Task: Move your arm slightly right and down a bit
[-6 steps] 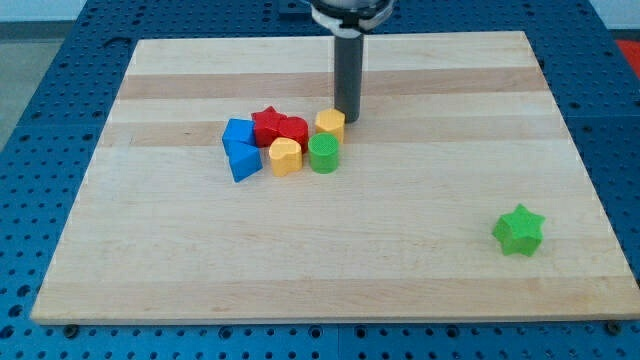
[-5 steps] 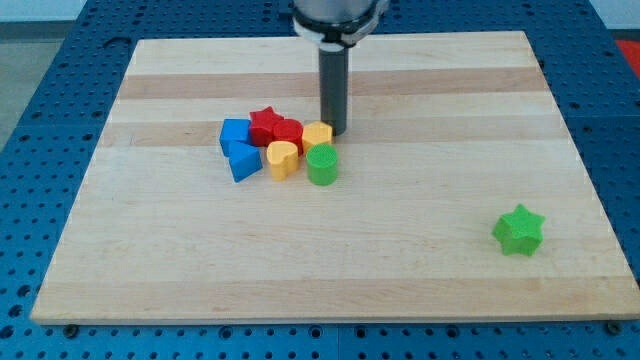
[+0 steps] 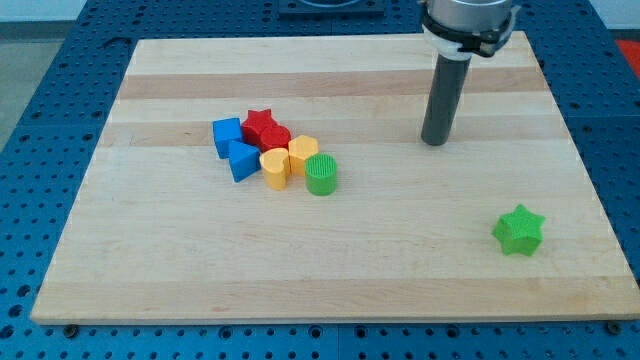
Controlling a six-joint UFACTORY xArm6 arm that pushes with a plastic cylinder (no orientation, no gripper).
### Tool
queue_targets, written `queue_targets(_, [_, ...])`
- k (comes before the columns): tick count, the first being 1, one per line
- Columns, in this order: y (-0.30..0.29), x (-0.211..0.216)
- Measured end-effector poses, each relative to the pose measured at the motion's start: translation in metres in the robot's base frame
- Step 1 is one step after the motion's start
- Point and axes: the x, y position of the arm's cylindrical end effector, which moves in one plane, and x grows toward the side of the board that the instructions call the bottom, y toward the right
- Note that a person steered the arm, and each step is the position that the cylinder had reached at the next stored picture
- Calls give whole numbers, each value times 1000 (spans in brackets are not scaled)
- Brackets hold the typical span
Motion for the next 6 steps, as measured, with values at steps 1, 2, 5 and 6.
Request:
queue_targets(1, [0,3])
queue_targets(2, [0,8])
queue_targets(5, [0,29])
queue_targets(6, [0,34])
